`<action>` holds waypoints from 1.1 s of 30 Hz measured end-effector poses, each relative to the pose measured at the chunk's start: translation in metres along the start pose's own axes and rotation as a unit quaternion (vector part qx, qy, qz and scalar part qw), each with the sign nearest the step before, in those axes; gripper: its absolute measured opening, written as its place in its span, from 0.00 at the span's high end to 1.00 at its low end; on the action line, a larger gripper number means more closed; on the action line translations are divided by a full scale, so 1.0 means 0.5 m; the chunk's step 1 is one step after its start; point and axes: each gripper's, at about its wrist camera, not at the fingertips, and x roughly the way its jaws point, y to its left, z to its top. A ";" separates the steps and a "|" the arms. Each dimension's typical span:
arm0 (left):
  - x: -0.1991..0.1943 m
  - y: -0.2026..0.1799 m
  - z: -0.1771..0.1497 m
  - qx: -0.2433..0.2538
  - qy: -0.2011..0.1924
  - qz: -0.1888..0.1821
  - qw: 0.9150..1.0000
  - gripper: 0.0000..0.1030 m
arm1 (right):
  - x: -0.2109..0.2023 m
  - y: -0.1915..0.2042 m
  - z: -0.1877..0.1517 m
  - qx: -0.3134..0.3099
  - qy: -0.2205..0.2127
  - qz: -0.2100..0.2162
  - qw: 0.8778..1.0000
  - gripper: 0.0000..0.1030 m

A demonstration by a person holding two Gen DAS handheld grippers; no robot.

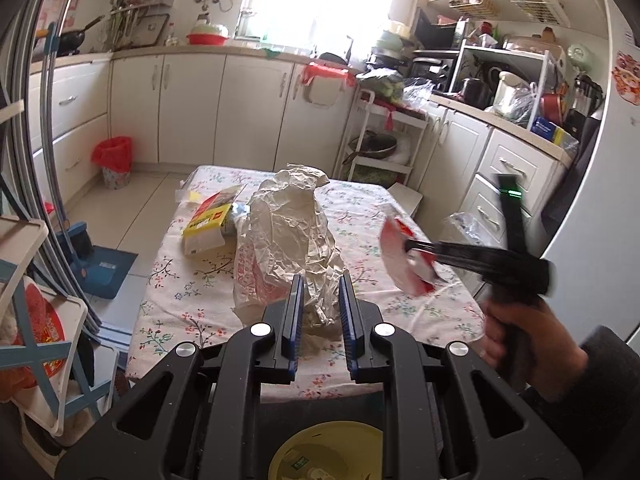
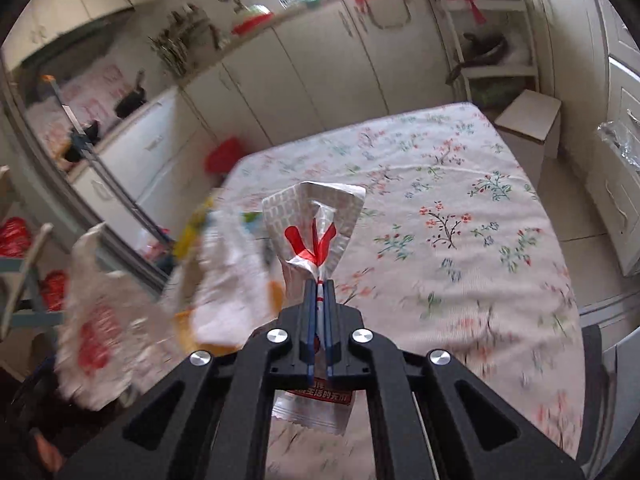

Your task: Collect trash

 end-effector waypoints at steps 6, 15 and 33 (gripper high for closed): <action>-0.037 -0.046 -0.039 0.024 0.003 0.004 1.000 0.84 | -0.125 0.032 -0.121 -0.004 -0.030 0.038 0.999 0.96; -0.088 -0.093 -0.110 0.055 0.015 0.007 0.998 0.84 | -0.122 0.061 -0.239 0.002 0.033 0.041 0.999 0.96; -0.138 -0.118 -0.181 0.062 0.035 0.003 0.997 0.84 | -0.012 0.073 -0.396 -0.018 0.214 -0.002 0.977 0.93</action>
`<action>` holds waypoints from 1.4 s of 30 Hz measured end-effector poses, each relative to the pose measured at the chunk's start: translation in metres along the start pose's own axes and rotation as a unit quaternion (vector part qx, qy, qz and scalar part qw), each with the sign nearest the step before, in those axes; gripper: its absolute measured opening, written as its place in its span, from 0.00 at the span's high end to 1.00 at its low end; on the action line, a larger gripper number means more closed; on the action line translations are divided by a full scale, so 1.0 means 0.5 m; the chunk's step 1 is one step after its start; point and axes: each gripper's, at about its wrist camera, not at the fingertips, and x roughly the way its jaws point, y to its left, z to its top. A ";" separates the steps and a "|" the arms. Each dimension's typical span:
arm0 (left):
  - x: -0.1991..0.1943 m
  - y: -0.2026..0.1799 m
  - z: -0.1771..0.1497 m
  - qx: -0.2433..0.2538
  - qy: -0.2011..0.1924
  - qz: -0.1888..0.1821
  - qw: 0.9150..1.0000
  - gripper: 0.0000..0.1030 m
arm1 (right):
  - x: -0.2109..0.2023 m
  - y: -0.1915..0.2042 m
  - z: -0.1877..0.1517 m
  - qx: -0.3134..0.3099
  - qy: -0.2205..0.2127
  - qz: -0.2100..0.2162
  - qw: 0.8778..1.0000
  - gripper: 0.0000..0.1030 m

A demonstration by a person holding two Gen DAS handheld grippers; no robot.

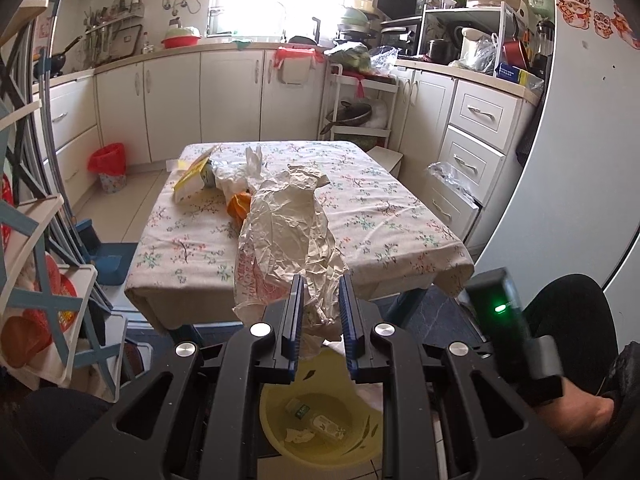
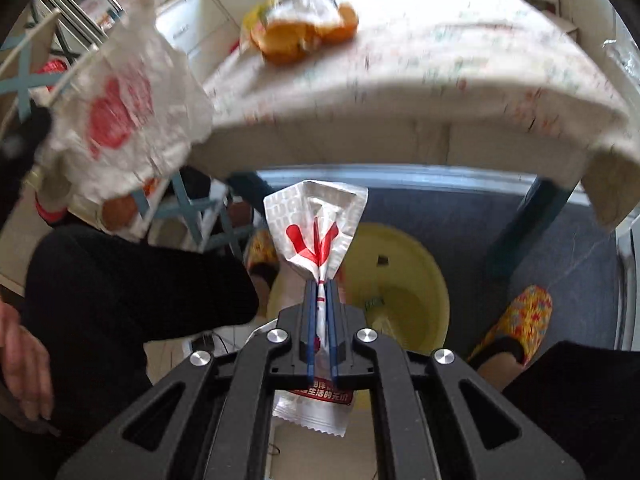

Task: Collect trash
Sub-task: 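Carry the paper bag toward the bucket with the right tool while the left tool holds the plastic bag, then open the right tool then the left tool over the yellow bucket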

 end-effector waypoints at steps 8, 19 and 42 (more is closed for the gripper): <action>0.013 0.002 -0.039 -0.025 0.042 -0.019 0.999 0.84 | 0.005 0.001 -0.014 0.001 0.008 -0.019 1.000 0.59; 0.086 -0.011 -0.093 -0.032 0.139 -0.031 0.989 0.83 | -0.060 -0.058 0.003 0.093 -0.068 -0.011 0.993 0.44; 0.119 0.036 -0.103 -0.080 0.166 0.016 0.983 0.47 | -0.111 -0.036 0.016 0.078 -0.142 -0.006 0.987 0.39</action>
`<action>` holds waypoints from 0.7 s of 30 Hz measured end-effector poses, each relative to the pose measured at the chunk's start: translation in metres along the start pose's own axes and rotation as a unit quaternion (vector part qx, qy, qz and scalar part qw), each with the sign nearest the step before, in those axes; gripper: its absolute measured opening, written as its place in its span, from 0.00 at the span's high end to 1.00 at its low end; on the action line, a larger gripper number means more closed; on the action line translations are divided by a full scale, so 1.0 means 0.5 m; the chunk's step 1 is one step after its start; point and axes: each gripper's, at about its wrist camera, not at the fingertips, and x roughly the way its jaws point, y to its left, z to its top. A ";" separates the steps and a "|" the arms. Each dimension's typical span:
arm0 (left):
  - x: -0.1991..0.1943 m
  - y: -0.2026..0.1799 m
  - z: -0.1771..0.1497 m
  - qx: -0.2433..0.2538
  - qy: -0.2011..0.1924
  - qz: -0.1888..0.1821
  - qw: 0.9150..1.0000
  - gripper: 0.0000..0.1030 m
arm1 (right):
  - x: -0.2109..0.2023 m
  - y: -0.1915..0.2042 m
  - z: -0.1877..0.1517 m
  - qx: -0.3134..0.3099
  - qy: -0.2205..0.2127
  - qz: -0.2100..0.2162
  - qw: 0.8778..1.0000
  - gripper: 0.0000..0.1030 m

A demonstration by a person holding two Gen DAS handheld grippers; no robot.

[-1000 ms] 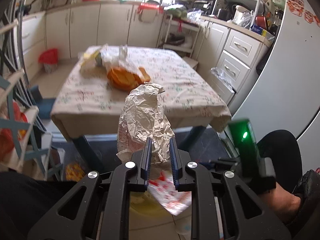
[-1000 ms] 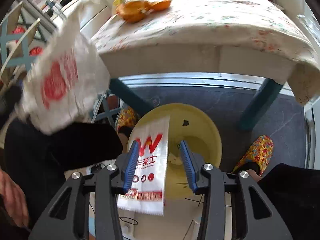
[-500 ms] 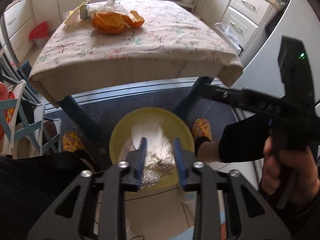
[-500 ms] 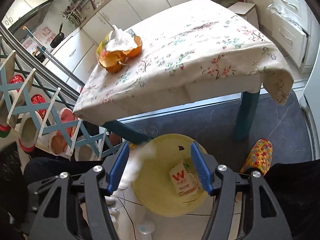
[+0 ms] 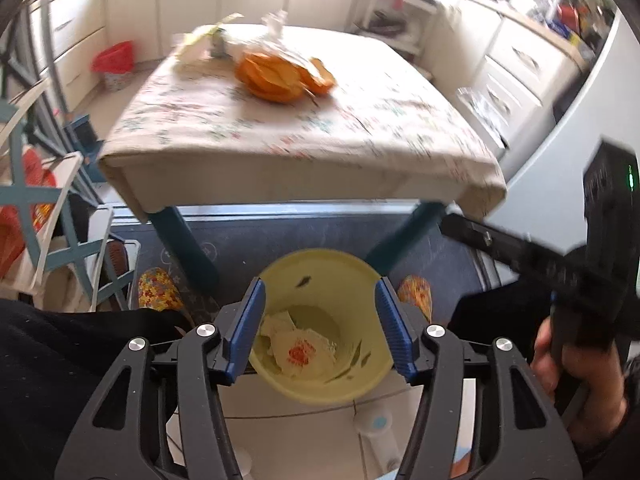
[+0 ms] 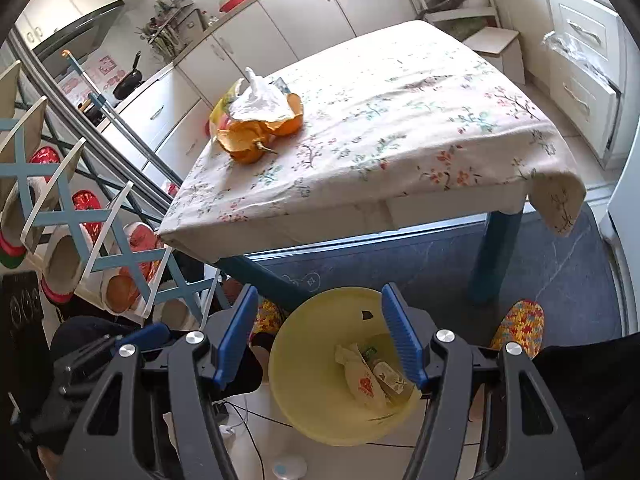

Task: Collect trash
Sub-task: 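Open the right tool then the left tool over the yellow bucket, then reach the right tool to the white tissue on the orange peels and close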

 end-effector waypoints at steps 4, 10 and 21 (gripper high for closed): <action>-0.026 0.035 0.022 -0.039 -0.033 0.007 0.999 0.47 | -0.003 0.007 0.007 -0.005 -0.003 0.005 1.000 0.39; -0.042 0.069 0.101 -0.055 -0.064 0.019 0.996 0.45 | -0.010 0.036 0.067 -0.030 -0.021 0.012 0.999 0.39; 0.062 0.107 0.266 -0.050 -0.040 0.050 0.997 0.45 | 0.067 0.121 0.223 -0.152 -0.016 -0.005 0.988 0.35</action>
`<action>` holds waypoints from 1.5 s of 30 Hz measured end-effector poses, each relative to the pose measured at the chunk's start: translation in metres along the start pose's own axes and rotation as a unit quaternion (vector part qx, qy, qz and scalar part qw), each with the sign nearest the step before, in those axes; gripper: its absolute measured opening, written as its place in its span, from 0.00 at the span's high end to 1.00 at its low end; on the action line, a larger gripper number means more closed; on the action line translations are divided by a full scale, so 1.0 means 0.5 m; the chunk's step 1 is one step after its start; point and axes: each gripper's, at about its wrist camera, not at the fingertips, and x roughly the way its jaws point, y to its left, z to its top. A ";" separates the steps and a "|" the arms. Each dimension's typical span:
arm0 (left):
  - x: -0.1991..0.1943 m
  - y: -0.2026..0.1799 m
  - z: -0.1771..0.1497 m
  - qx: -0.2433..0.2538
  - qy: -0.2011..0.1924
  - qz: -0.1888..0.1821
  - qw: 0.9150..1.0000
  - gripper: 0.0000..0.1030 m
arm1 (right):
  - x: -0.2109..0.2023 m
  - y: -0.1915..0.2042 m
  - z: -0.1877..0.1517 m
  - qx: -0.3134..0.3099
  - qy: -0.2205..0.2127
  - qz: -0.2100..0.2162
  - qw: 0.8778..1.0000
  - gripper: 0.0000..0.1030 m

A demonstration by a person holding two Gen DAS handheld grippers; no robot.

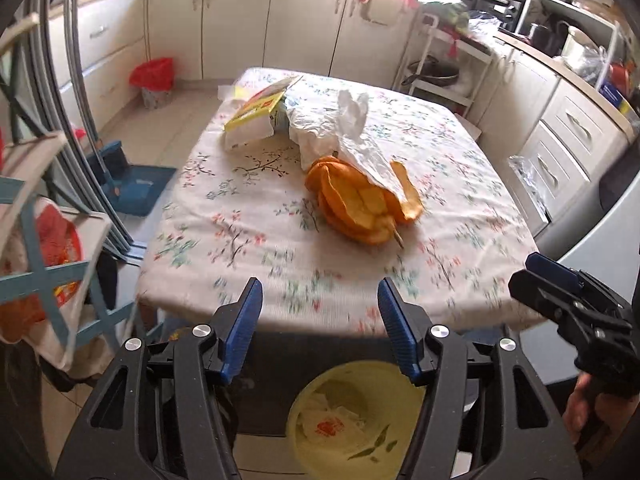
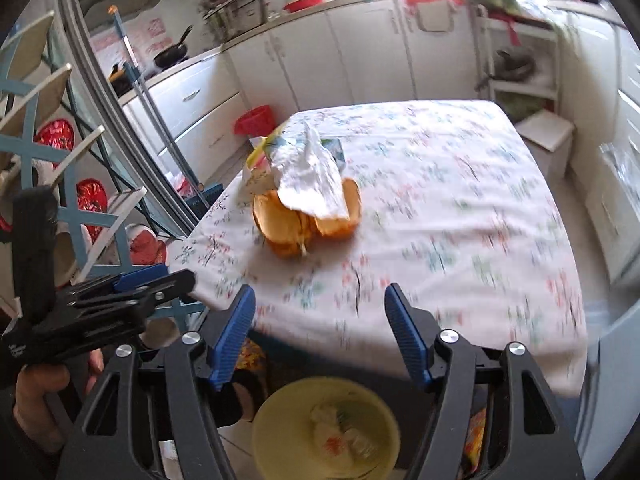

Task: Collect trash
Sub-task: 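Reach the right tool to the white tissue on the orange peels and close, then lift the white tissue with the right tool while the left tool approaches an orange peel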

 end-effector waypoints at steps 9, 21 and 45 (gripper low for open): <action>0.105 -0.004 0.067 -0.022 0.027 -0.018 0.999 0.45 | 0.088 -0.038 0.098 0.044 -0.011 0.045 0.998 0.35; 0.167 -0.001 0.107 -0.043 0.036 -0.017 0.998 0.45 | 0.256 -0.034 0.210 0.056 0.027 0.069 0.996 0.34; 0.204 0.022 0.128 -0.062 0.052 -0.042 0.996 0.82 | 0.285 -0.046 0.219 0.050 0.058 0.094 0.993 0.91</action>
